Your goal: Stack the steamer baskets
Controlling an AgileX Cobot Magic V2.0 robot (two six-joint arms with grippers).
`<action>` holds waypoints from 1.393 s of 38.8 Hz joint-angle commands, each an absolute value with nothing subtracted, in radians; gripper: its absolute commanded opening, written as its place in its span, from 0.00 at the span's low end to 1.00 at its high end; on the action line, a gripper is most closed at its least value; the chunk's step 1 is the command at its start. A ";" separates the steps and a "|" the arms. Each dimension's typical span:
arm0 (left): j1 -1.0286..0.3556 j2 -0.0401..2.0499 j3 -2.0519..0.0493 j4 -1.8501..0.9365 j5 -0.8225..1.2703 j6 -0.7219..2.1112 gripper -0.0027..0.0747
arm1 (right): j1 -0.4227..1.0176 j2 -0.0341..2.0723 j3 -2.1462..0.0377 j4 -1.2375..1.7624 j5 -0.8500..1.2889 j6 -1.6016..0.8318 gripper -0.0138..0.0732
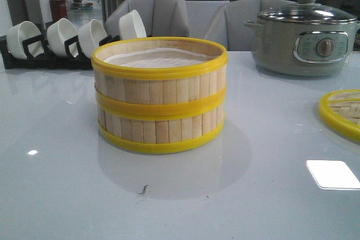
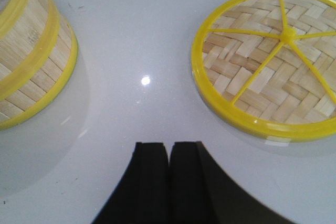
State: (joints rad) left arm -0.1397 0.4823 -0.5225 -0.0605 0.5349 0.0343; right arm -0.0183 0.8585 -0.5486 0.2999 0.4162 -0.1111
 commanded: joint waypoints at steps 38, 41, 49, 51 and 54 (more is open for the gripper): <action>-0.141 0.486 -0.552 -0.066 0.449 0.026 0.15 | -0.110 1.349 -0.961 0.147 0.462 -0.119 0.49; -0.141 0.486 -0.552 -0.066 0.449 0.026 0.15 | -0.145 1.434 -1.047 0.147 0.499 -0.119 0.49; -0.141 0.486 -0.552 -0.066 0.449 0.026 0.15 | -0.190 1.621 -1.236 0.147 0.568 -0.119 0.49; -0.141 0.486 -0.552 -0.066 0.449 0.026 0.15 | -0.191 1.657 -1.273 0.147 0.589 -0.119 0.49; -0.141 0.486 -0.552 -0.066 0.449 0.026 0.15 | -0.191 1.699 -1.317 0.147 0.607 -0.119 0.49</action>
